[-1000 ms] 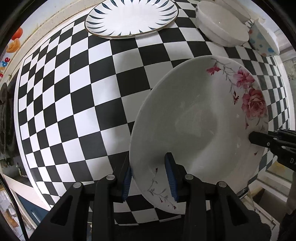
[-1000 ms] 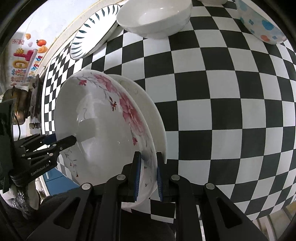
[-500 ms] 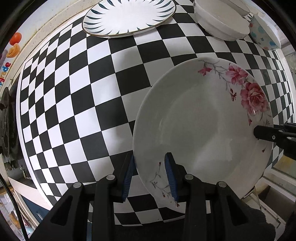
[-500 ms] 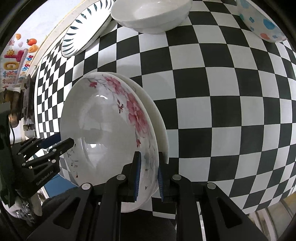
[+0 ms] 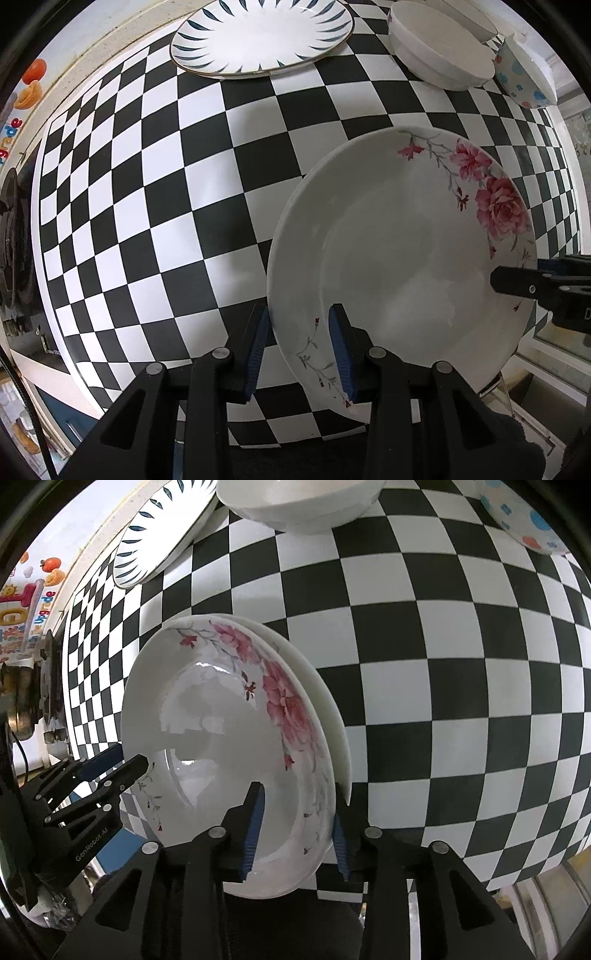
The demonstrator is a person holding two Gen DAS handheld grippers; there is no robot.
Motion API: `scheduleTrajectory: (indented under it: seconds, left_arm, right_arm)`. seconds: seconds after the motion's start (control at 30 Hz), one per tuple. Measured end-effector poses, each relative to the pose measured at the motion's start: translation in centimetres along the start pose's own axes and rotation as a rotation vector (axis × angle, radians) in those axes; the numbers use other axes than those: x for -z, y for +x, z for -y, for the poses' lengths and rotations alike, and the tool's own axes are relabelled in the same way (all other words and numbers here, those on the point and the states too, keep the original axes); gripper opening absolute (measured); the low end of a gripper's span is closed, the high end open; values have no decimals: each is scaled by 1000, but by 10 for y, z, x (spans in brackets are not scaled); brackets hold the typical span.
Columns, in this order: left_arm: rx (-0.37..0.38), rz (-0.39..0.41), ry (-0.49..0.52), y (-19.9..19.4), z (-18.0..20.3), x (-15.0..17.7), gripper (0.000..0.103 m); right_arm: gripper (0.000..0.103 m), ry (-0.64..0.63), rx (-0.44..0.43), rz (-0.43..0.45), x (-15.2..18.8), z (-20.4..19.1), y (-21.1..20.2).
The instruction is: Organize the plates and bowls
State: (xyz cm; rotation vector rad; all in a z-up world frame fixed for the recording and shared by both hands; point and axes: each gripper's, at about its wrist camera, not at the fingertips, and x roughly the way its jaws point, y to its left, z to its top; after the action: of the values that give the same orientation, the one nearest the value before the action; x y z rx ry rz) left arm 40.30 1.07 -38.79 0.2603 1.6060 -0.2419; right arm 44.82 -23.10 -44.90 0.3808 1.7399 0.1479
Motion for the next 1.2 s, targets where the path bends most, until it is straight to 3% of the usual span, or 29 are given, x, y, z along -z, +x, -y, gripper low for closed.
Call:
scheduleTrajectory:
  seconds: [0.3, 0.43, 0.57, 0.67, 0.8, 0.97, 1.1, 1.2]
  left_arm:
    - [-21, 85, -55, -40, -16, -4, 32]
    - [-22, 148, -90, -67, -27, -13, 32]
    - [101, 134, -159, -78, -50, -33, 32]
    - [128, 171, -216, -83, -73, -57, 33]
    - [192, 187, -294, -82, -111, -100, 34]
    - [267, 151, -355, -53, -147, -150, 34]
    - [324, 84, -398, -16, -159, -179, 34]
    - [352, 53, -409, 3, -160, -190, 34]
  right_arm:
    - [54, 11, -35, -33, 7, -4, 2]
    - [72, 24, -19, -34, 7, -3, -8]
    - [73, 46, -49, -7, 5, -2, -31]
    - [74, 47, -112, 54, -5, -11, -59]
    - [75, -5, -183, 185, -41, -38, -103]
    - [75, -47, -207, 305, -124, -69, -123]
    - [69, -21, -198, 278, -202, -72, -96]
    - [56, 39, -226, 209, -242, -63, -68]
